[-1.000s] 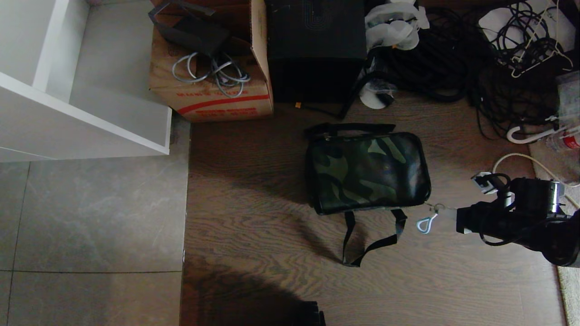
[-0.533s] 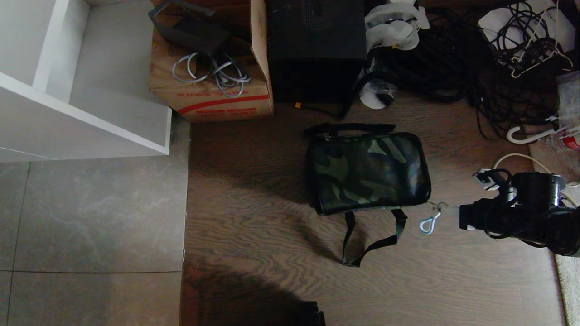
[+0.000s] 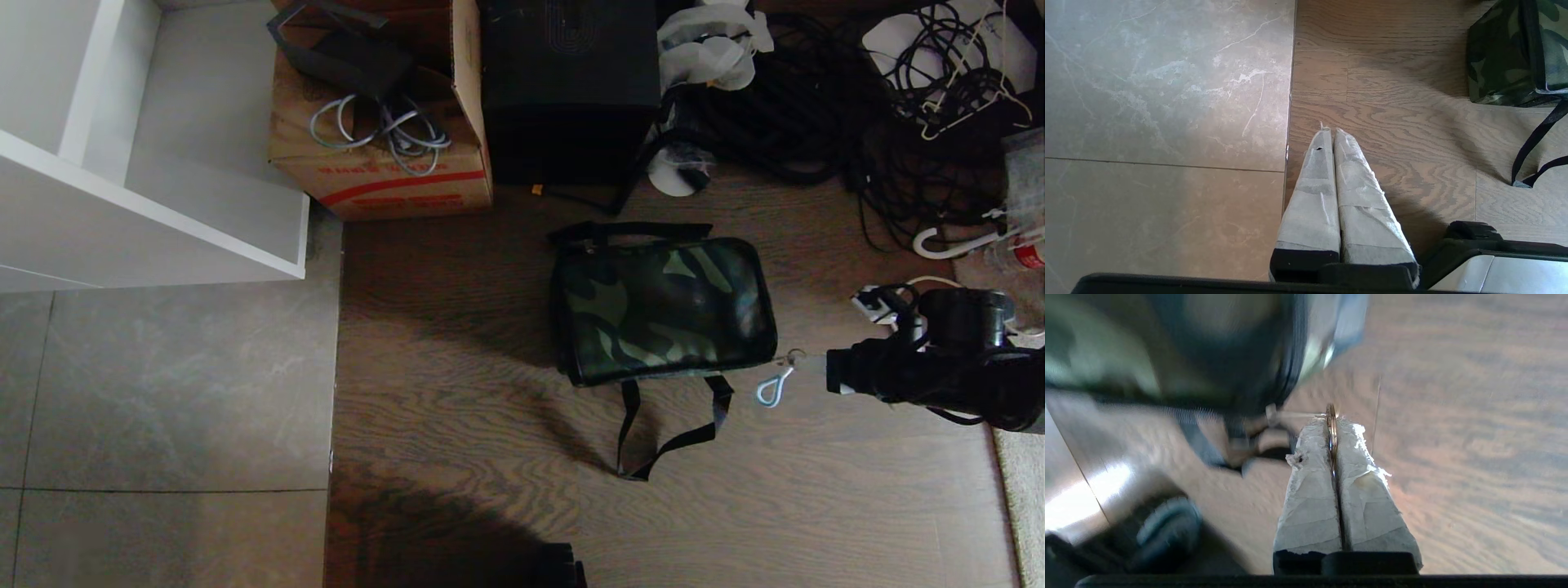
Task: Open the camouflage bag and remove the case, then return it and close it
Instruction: Open the top of the storage box
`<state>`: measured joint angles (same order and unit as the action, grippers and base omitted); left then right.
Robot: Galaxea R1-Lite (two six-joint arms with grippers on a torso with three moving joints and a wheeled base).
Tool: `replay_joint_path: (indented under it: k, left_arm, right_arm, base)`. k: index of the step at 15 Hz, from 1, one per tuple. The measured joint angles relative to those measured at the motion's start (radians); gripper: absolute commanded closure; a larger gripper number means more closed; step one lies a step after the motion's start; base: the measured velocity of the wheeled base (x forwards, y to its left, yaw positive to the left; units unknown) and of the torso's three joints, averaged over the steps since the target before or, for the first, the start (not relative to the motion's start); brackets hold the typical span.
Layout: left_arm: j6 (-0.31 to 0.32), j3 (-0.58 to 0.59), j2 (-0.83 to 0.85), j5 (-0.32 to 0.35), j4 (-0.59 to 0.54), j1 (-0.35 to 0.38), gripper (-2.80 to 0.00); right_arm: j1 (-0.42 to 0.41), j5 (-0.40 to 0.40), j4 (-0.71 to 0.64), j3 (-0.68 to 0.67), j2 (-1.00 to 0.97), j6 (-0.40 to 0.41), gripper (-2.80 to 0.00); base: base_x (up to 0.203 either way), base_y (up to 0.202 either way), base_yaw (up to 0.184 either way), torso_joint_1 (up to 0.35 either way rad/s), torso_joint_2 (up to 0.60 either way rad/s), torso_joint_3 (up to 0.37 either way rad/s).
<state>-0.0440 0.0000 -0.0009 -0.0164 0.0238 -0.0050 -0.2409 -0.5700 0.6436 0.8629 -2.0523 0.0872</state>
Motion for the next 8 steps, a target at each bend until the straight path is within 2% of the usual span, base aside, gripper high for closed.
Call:
replay_joint_path:
  k: [3,8]
  left_arm:
    - [0.0,0.0,0.0,0.0,0.0,0.0,0.0]
    - [0.0,0.0,0.0,0.0,0.0,0.0,0.0]
  right_arm:
    - [0.0,0.0,-0.001,0.063,0.0,-0.115,0.0]
    - [0.0,0.0,0.008,0.115,0.0,-0.204,0.0]
  base:
    - [0.0,0.0,0.0,0.0,0.0,0.0]
    - [0.0,0.0,0.0,0.0,0.0,0.0]
